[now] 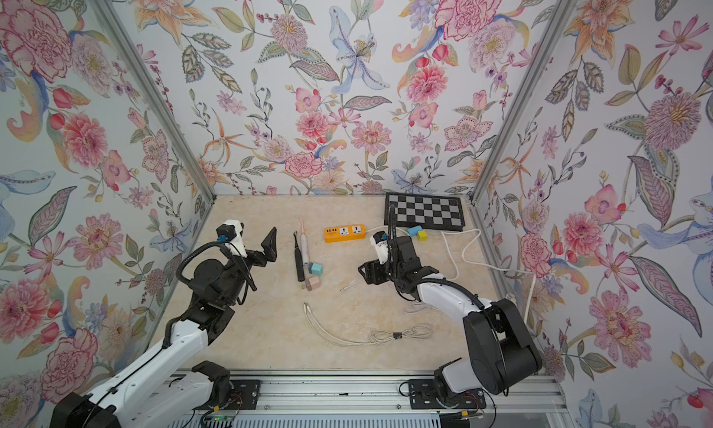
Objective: Charge the electric toothbrush
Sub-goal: Pick up the charging cable from the center of the board.
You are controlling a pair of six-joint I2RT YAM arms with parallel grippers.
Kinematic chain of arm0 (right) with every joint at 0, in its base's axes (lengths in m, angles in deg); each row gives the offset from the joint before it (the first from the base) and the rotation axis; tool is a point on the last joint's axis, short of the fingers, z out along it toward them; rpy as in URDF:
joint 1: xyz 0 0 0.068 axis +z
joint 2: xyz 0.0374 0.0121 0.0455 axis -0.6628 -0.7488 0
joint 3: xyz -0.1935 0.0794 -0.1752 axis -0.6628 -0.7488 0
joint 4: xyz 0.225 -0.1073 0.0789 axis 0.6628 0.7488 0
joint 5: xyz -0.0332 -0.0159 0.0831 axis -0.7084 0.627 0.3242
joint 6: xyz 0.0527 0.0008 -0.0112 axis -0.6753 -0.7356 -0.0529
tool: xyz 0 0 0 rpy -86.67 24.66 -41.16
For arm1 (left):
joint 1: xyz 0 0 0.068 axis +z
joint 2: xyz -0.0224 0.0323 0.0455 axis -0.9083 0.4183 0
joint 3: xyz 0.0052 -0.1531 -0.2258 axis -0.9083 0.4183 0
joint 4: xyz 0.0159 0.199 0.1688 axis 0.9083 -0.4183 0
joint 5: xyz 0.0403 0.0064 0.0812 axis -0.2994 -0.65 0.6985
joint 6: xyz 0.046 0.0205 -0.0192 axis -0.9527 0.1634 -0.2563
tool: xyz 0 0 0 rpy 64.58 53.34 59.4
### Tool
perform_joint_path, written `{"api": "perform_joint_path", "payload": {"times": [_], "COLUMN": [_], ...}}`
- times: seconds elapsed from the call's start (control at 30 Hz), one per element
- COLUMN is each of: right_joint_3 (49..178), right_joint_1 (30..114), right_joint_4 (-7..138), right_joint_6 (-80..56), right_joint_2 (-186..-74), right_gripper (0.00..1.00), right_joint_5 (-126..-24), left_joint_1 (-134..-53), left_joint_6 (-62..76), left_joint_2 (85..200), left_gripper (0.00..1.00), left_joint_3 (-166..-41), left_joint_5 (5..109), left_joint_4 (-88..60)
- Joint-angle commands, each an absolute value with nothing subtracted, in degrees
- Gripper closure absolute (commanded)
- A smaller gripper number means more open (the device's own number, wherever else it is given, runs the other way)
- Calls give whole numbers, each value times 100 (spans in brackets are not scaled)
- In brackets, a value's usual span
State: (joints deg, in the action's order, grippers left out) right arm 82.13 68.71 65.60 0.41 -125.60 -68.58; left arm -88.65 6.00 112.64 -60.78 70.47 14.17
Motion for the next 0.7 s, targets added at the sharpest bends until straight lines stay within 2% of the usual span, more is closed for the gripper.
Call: {"api": "perform_joint_path", "payload": {"times": [0.0, 0.1, 0.17, 0.23, 0.47, 0.67], "right_joint_3": [8473, 8299, 8323, 8579, 9108, 9351], "right_joint_1": [7351, 7756, 7774, 7695, 7658, 7672], "right_joint_4": [6869, 7002, 6972, 6978, 6974, 7230], "right_joint_6": [1840, 4387, 5226, 5324, 5996, 6134], "right_joint_2": [-12708, -12751, -12933, -13240, -14313, -14564], "right_gripper": [21, 19, 29, 35, 45, 61], "right_joint_5": [-6832, -6975, -7064, -7017, -6972, -6922], "left_joint_1": [-9177, -9351, -9375, -9383, -9405, -9412], "left_joint_6": [757, 573, 492, 442, 226, 83], "left_joint_2": [11361, 11359, 11328, 11271, 11139, 11175], "left_gripper": [1, 1, 1, 1, 1, 1], "left_joint_3": [-6340, -6348, -6275, -6172, -5989, -5987], "left_joint_5": [6496, 6465, 6463, 6434, 6164, 6207], "left_joint_4": [-130, -503, -541, -491, -375, -329]}}
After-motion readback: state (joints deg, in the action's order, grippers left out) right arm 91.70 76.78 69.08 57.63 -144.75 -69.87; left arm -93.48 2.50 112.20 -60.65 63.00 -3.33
